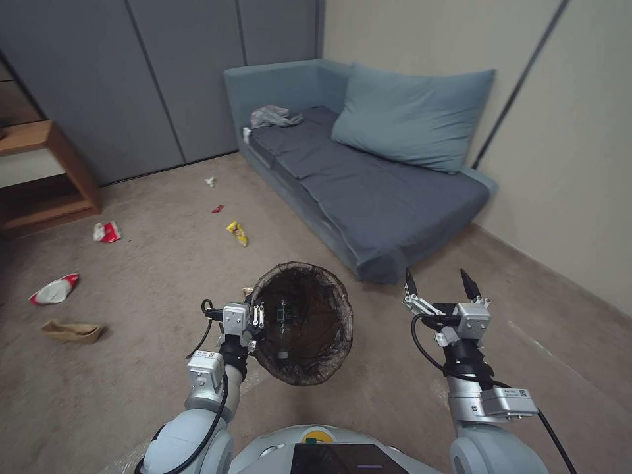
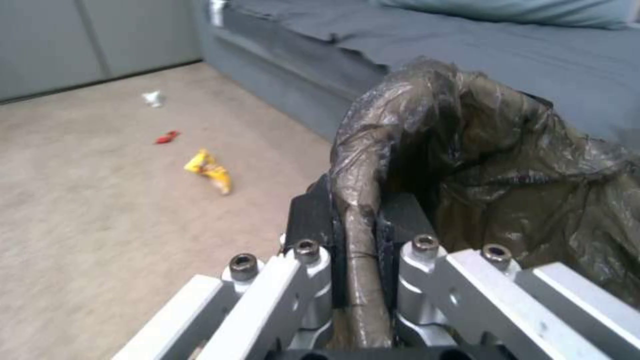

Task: Pick up the trash bin, then pick up the garbage from the floor and place it into the trash bin.

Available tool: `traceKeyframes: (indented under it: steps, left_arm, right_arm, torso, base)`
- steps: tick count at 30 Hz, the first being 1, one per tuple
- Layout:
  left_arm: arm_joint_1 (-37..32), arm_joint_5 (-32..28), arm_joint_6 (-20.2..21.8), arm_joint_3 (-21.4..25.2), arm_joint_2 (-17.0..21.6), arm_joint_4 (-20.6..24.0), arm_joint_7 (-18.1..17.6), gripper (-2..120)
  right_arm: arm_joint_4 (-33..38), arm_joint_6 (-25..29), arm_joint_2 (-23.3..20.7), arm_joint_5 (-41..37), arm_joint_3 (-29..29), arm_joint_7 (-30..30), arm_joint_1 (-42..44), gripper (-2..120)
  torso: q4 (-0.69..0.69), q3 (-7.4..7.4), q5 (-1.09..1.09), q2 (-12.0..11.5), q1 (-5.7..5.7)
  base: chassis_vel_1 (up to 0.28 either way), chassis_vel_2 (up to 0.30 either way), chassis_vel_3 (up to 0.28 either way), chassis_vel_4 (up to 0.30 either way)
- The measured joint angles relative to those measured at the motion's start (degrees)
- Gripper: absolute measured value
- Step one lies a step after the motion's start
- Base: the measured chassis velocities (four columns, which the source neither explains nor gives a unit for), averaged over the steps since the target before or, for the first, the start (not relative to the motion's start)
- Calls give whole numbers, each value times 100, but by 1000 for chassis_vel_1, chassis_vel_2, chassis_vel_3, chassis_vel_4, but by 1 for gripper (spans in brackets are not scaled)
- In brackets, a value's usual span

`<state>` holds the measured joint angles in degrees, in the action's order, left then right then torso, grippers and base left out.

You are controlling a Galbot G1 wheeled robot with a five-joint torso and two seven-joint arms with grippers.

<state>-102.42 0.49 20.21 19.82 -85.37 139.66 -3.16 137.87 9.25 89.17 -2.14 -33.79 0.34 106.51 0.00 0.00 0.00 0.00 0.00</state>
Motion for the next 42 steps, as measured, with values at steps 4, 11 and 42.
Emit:
traceKeyframes:
  steps: [4,11,42]
  left_arm:
    - [-1,4,-1,-9,-19,8,-2,7]
    - [-2,22,-6,-18,-65,8,-2,7]
    - [49,33,-299,20,-102,-75,31,7]
  right_arm:
    - [-17,8,21,0,-2,-7,-20,100]
    - [-18,16,73,1,-1,-11,-38,100]
    - [-96,-16,24,-66,-98,-83,-198,100]
  torso:
    - [-1,0,0,0,0]
    - [0,0,0,0,0]
    - [1,0,0,0,0]
  base:
    - [126,111,116,115]
    - [138,129,133,129]
    - [99,90,95,97]
